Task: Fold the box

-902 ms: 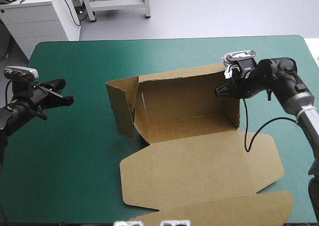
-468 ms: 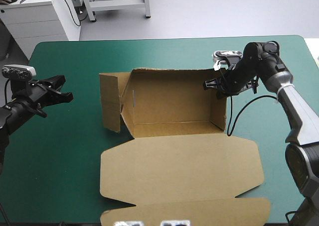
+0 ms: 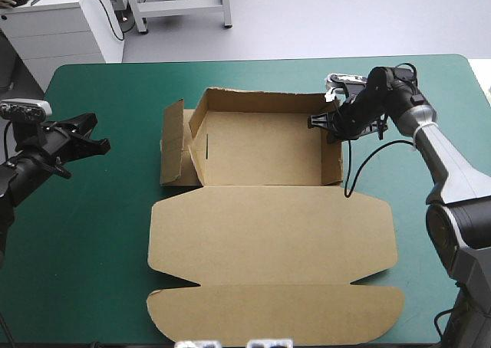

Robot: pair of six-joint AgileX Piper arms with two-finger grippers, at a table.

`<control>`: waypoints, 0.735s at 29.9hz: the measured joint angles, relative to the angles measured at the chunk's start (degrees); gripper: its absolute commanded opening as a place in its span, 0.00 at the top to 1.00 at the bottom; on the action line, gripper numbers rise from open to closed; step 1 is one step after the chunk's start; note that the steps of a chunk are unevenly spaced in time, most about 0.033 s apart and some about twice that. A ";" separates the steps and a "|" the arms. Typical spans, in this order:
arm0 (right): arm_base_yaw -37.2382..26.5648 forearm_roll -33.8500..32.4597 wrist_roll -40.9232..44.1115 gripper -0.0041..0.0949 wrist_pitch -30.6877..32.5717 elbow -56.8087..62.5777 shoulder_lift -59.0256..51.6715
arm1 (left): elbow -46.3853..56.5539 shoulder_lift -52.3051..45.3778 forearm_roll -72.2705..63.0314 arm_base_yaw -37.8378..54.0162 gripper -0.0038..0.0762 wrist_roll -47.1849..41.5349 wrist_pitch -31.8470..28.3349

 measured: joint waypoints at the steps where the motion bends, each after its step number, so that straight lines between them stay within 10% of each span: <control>1: 0.00 0.00 -0.12 0.98 -0.62 0.00 0.27 | 0.00 0.00 -0.06 0.00 0.95 0.00 -0.12; 14: 0.17 -0.75 -4.20 0.95 -4.72 0.54 1.28 | 0.00 0.00 -0.12 0.00 0.96 0.00 -0.11; 22: 0.41 -1.71 -5.15 0.59 -3.13 -1.43 1.90 | 0.00 0.00 -0.12 0.00 0.96 0.00 -0.11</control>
